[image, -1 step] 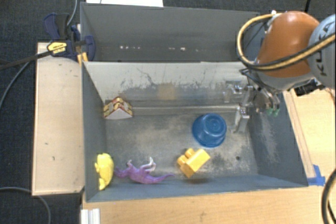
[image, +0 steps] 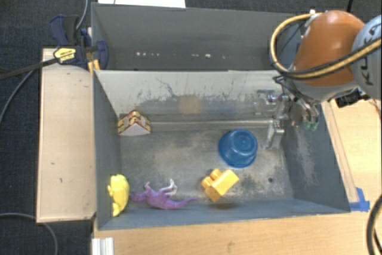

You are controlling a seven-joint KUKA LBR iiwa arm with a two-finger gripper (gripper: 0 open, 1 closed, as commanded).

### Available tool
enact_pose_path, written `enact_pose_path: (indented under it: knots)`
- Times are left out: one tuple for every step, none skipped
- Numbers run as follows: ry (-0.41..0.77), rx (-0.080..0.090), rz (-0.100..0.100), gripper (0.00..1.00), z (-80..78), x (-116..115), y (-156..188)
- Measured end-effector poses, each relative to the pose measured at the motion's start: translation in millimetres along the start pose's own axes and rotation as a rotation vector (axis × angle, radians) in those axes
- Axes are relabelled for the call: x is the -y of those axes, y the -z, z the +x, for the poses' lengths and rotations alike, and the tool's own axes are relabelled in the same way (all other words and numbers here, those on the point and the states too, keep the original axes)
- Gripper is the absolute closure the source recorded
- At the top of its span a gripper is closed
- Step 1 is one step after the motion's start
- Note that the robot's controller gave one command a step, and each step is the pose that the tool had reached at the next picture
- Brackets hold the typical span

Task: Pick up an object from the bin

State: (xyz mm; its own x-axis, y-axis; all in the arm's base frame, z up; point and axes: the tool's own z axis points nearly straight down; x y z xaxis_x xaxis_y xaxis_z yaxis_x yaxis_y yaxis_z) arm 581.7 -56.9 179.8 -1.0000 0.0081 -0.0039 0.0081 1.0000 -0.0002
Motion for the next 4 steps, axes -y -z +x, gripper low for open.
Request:
enact_pose_path:
  knots:
    - [0.150, 0.005, 0.001, 0.00, 17.5, -15, -37]
    - [0.486, -0.005, -0.002, 0.00, 51.0, -36, -55]
    - [0.557, 0.003, 0.001, 0.00, 75.1, -58, -42]
    - [0.713, 0.005, 0.000, 0.00, 87.9, -97, -89]
